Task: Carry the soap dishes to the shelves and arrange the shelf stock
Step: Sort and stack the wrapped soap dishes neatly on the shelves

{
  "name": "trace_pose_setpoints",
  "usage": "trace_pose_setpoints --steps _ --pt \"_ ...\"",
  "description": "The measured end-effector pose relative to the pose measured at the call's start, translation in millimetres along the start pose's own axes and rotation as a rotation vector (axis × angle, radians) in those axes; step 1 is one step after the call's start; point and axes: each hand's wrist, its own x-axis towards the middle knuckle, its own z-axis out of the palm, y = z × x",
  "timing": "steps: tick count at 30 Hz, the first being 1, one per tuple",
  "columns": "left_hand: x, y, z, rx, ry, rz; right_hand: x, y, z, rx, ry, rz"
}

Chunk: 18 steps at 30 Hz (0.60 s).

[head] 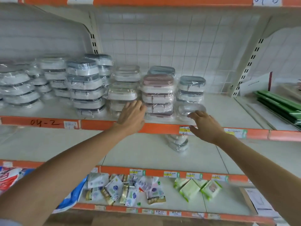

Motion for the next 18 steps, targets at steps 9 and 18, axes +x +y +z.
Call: trace_pose_setpoints --steps 9,18 --pt "-43 91 64 -0.235 -0.282 0.363 -60 30 98 0.072 -0.274 -0.019" --pt "3 124 220 -0.320 -0.375 0.129 -5 80 227 0.157 -0.165 0.111"
